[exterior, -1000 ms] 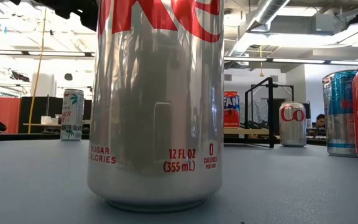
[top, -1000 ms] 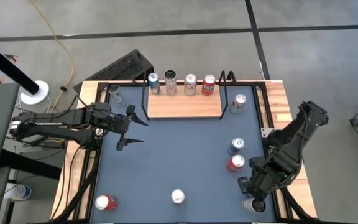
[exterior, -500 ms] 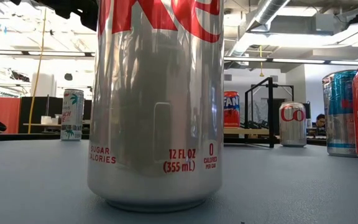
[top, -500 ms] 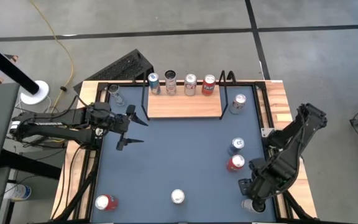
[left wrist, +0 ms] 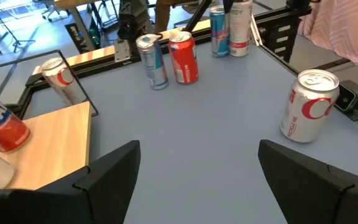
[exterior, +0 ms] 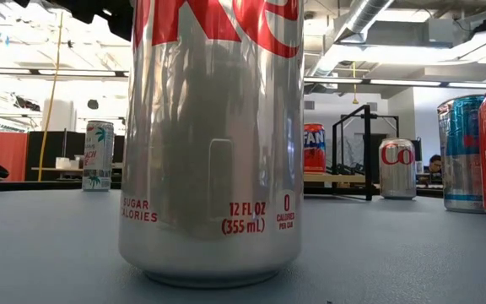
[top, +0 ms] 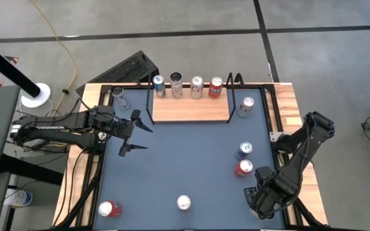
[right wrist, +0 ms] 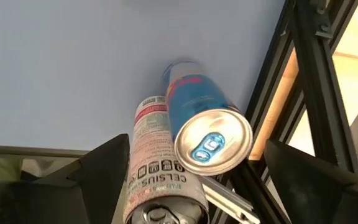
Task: Place canned beverage on shelf
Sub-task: Put the bottom blue soda can onto the shelf aligned with the other blue soda can
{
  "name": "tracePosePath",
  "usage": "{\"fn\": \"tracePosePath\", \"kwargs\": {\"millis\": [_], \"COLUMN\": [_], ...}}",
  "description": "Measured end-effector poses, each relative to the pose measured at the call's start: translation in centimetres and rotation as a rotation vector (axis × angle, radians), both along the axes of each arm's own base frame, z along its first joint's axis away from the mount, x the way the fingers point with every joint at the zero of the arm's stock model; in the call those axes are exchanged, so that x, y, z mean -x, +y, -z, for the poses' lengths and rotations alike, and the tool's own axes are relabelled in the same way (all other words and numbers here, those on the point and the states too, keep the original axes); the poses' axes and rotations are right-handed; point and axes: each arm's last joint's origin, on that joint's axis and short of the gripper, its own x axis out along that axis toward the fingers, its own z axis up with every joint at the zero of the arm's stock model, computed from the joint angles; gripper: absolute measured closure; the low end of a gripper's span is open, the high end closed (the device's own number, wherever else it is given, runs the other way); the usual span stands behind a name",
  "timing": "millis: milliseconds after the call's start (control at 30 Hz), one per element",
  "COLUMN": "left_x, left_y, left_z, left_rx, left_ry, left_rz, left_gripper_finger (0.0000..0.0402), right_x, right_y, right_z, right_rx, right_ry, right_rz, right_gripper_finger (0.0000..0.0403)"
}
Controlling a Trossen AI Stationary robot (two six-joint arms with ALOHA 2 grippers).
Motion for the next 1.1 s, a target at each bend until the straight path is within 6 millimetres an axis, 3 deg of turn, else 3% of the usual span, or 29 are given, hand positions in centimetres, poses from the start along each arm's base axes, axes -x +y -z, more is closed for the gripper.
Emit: {"fn": "tracePosePath", "kwargs": {"millis": [667,900,1100], "left_x": [0.0,0.0,0.0], "left_y": [0.0,0.0,0.0], "left_z": [0.0,0.0,0.0], "left_rx": [0.009,0.01,0.01], "left_ry": [0.006,0.008,0.005], "left_rz": [-0.002,-0.001,-0.003], "left_gripper_finger": [0.0084,0.0084,0.0084], "right_x": [0.5,0.6,0.6], "right_y": [2.1,2.0,1.7], "right_z": [2.8,5.9,6.4], "right_rx": [0.152,0.103,0.105], "right_ry": [0.016,-0.016,-0.008], "right_rz": [-0.052,-0.056,-0.061], "right_gripper_finger": [0.0039,0.0039,0.004]}}
